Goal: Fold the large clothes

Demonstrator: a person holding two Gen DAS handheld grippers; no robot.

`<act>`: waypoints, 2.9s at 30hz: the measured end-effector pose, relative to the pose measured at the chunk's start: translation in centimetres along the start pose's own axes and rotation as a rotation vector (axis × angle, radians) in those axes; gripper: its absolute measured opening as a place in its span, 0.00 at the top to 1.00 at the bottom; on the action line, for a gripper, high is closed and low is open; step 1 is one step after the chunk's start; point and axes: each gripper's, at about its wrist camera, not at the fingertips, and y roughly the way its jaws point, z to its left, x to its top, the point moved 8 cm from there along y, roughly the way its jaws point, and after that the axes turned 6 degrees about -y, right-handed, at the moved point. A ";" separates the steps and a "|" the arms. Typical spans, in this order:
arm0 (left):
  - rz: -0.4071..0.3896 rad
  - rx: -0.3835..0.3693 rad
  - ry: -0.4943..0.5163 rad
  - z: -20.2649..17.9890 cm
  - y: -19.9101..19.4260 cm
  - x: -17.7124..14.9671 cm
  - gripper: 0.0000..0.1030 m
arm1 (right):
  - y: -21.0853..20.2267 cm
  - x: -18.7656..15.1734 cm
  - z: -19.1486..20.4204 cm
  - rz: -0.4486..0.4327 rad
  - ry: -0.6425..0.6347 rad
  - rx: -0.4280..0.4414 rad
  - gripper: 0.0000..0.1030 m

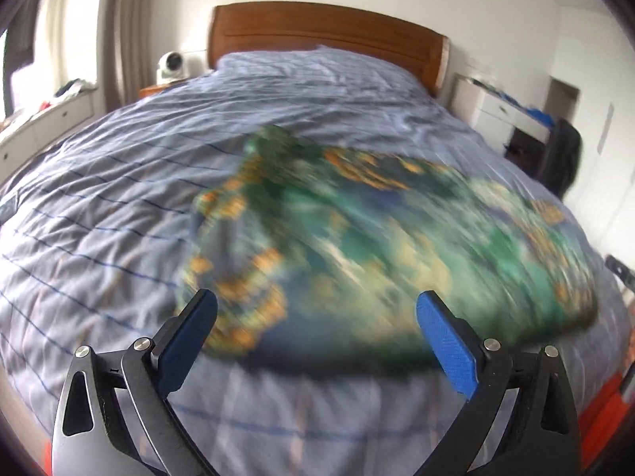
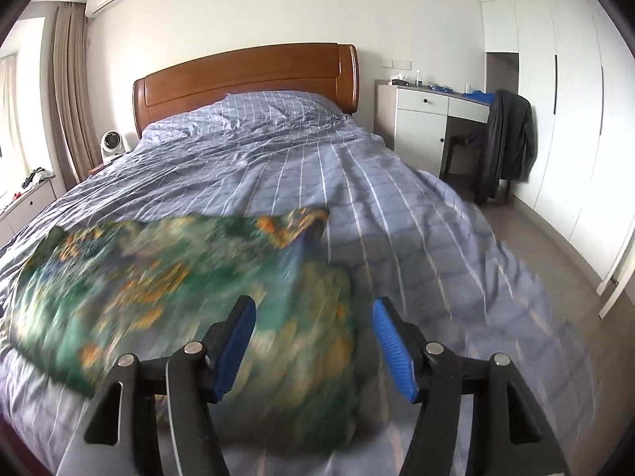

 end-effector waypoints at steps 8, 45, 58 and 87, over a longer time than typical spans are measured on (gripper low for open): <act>0.129 -0.093 0.074 -5.4 -1.4 -5.1 0.03 | -1.6 -1.4 4.5 -0.008 -0.126 0.051 0.37; 0.202 -0.193 0.149 -14.5 13.3 11.7 0.01 | 6.5 -2.9 5.9 0.139 -0.030 0.271 0.23; 0.324 -0.110 0.226 -13.5 19.1 6.8 0.01 | 6.8 -3.0 5.9 0.139 -0.036 0.274 0.23; 0.228 -0.200 0.276 -12.6 9.8 0.3 0.01 | 6.8 -3.1 5.8 0.145 -0.046 0.261 0.23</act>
